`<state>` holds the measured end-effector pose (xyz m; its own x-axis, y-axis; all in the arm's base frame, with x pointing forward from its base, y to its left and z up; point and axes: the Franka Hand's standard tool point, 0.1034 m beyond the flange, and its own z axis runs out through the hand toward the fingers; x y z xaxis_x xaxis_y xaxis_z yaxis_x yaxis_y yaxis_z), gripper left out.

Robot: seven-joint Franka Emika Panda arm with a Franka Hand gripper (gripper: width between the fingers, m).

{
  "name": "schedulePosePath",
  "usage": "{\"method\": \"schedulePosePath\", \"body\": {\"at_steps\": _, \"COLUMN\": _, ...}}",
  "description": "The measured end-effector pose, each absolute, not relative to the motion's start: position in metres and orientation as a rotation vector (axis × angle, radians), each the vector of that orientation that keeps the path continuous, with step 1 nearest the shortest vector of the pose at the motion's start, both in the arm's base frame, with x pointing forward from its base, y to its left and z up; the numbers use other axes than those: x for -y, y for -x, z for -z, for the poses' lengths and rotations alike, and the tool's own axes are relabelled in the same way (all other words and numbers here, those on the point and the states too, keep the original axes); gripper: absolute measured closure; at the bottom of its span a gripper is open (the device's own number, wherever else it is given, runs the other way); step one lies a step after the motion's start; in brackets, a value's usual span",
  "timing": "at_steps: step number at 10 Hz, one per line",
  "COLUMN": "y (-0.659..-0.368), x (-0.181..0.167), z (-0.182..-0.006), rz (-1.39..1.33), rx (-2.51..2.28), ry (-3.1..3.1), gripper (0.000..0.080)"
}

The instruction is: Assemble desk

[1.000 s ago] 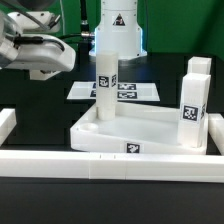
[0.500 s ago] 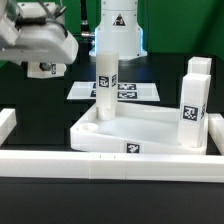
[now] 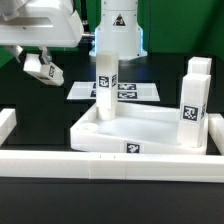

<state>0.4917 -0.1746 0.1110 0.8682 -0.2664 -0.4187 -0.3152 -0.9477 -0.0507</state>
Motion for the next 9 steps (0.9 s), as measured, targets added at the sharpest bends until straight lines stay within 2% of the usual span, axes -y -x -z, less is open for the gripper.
{"method": "schedulePosePath", "body": {"at_steps": 1, "y": -0.495, "x": 0.174, "z": -0.113, "rz": -0.561, "rx": -0.456, "ry": 2.947, "gripper": 0.0509}}
{"method": "schedulePosePath", "body": {"at_steps": 5, "y": -0.530, "x": 0.151, "z": -0.146, "rz": -0.226, "rx": -0.445, "ry": 3.012, "gripper": 0.0509}}
{"method": "schedulePosePath", "body": {"at_steps": 9, "y": -0.535, "x": 0.160, "z": -0.141, "rz": 0.177, "rx": -0.487, "ry": 3.088, "gripper": 0.0509}}
